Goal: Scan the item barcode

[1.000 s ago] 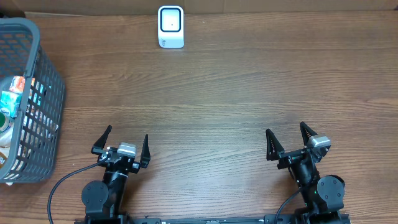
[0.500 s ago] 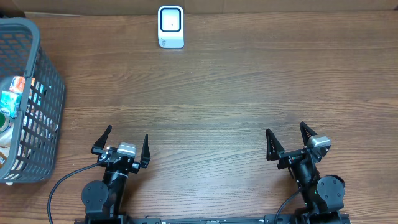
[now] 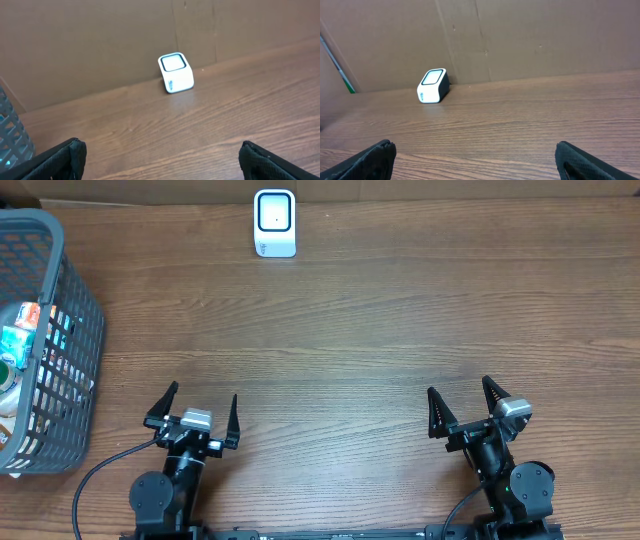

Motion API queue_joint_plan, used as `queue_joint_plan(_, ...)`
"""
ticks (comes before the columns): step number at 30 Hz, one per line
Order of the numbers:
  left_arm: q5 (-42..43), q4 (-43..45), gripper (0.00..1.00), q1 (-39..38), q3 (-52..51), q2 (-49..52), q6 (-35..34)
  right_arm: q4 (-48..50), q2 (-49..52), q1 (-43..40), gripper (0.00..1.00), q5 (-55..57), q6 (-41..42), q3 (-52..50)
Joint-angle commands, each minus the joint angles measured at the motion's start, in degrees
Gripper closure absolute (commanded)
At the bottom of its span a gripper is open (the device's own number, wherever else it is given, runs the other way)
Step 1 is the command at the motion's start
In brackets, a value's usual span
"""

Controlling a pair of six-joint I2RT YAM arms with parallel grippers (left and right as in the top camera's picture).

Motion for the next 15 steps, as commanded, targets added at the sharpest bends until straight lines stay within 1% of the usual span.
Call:
queue_joint_plan(1,-0.3,-1.7,0.0,-0.1,4.9,0.1,-3.0,0.2,-0.6,-0.1,0.0,-0.3,0.1,-0.6)
queue_joint_plan(4,-0.3,-4.2,0.0,-0.1,8.4,2.7,-3.0,0.2,-0.6,-0.1,0.0,-0.3,0.1,-0.6)
queue_joint_plan(9,0.7,-7.0,0.0,-0.1,16.8,11.1,-3.0,0.2,-0.6,-0.1,0.0,-0.3,0.1,-0.6)
queue_joint_plan(12,3.6,-10.9,0.0,-0.1,25.6,20.0,-3.0,0.2,-0.6,-0.1,0.0,-0.3,0.1,-0.6)
queue_joint_plan(14,5.0,-15.4,0.0,-0.1,32.1,26.3,-3.0,0.2,-0.6,-0.1,0.0,-0.3,0.1,-0.6)
queue_joint_plan(15,6.0,-20.9,0.0,-0.1,38.6,32.0,-3.0,0.2,-0.6,-0.1,0.0,-0.3,0.1,-0.6)
